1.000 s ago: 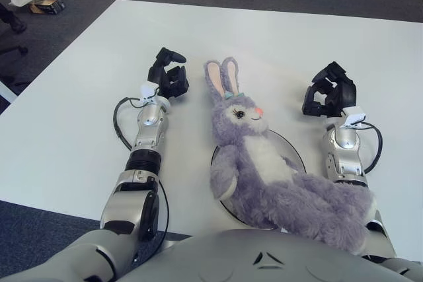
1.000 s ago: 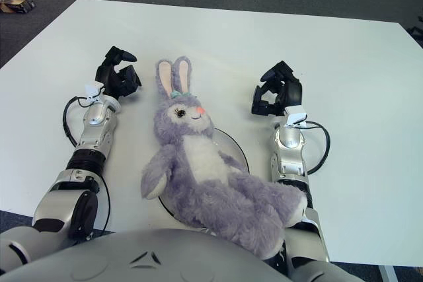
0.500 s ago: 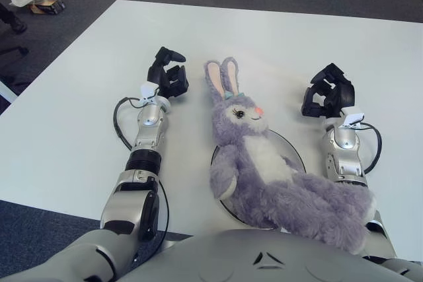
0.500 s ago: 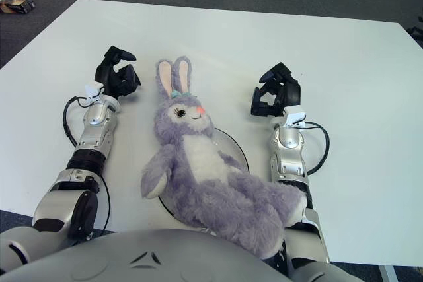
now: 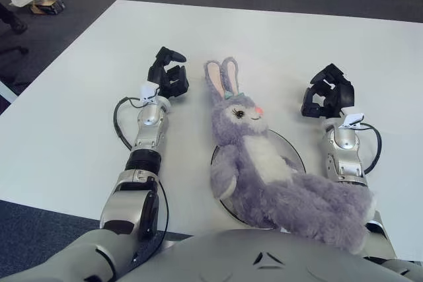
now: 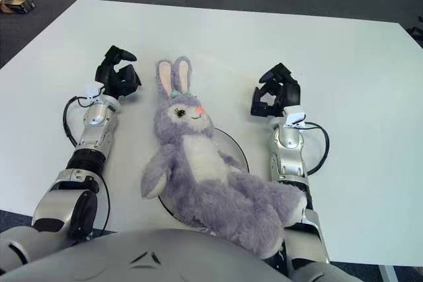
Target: Put the doll into the plate.
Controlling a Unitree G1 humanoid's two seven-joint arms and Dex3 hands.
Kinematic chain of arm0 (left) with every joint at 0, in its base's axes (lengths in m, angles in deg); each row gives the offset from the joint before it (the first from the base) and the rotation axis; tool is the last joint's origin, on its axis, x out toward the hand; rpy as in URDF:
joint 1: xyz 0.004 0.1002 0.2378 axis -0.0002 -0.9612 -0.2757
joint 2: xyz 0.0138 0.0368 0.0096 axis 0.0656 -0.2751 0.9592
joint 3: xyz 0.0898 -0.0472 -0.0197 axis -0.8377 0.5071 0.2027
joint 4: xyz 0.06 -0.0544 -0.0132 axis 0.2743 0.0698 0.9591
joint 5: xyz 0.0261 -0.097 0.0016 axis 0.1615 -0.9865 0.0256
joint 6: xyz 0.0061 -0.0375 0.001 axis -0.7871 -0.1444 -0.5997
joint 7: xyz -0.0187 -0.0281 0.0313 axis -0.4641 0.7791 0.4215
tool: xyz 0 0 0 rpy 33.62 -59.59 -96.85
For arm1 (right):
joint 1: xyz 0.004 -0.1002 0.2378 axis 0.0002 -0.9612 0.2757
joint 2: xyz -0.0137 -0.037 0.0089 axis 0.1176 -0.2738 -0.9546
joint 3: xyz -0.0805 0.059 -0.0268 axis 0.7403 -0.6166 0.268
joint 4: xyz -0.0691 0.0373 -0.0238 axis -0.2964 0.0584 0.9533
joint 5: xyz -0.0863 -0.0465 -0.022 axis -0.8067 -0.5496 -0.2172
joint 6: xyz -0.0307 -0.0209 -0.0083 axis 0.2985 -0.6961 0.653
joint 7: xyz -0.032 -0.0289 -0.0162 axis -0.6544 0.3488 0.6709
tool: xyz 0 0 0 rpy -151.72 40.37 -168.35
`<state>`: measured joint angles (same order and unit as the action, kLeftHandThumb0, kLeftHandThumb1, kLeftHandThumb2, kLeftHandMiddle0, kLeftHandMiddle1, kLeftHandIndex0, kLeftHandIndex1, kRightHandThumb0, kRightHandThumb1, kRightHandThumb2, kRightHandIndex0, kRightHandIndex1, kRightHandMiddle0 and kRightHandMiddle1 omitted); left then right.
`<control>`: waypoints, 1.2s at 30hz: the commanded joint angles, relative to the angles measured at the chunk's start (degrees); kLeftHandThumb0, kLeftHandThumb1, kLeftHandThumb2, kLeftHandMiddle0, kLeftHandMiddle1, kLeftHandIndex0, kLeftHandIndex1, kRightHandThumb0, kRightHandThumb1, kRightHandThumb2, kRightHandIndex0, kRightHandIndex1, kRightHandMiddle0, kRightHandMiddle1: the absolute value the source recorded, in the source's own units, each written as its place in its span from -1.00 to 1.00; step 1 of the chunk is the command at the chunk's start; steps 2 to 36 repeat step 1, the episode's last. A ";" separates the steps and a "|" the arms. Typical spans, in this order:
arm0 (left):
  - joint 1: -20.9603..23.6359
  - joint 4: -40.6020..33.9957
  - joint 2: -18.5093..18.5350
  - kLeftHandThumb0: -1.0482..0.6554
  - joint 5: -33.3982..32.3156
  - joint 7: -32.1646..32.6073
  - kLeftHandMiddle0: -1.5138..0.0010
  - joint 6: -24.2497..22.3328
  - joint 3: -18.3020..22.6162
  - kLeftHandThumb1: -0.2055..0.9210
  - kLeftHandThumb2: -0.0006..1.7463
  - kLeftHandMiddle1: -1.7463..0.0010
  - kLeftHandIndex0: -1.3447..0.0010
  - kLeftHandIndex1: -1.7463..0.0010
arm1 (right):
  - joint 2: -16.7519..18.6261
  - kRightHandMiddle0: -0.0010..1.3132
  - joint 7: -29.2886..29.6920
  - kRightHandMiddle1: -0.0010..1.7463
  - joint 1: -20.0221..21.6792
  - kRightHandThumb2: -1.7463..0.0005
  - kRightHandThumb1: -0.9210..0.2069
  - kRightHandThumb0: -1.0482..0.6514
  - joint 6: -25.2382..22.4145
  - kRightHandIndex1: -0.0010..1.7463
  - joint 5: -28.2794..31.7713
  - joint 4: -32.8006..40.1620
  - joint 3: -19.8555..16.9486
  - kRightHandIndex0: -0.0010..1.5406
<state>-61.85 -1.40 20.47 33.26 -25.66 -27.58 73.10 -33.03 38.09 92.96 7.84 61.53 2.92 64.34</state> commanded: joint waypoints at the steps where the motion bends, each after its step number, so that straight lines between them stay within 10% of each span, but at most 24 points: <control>1: -6.61 5.04 -0.24 -0.25 1.42 -0.36 -0.37 1.00 -0.66 0.35 0.17 -1.00 0.37 -1.00 | 2.63 0.00 0.42 0.87 -5.71 -0.87 0.60 0.22 -0.59 1.00 0.18 -2.60 0.42 0.10; 36: -6.61 5.04 -0.24 -0.25 1.42 -0.36 -0.37 1.00 -0.66 0.35 0.17 -1.00 0.37 -1.00 | 2.63 0.00 0.42 0.87 -5.71 -0.87 0.60 0.22 -0.59 1.00 0.18 -2.60 0.42 0.10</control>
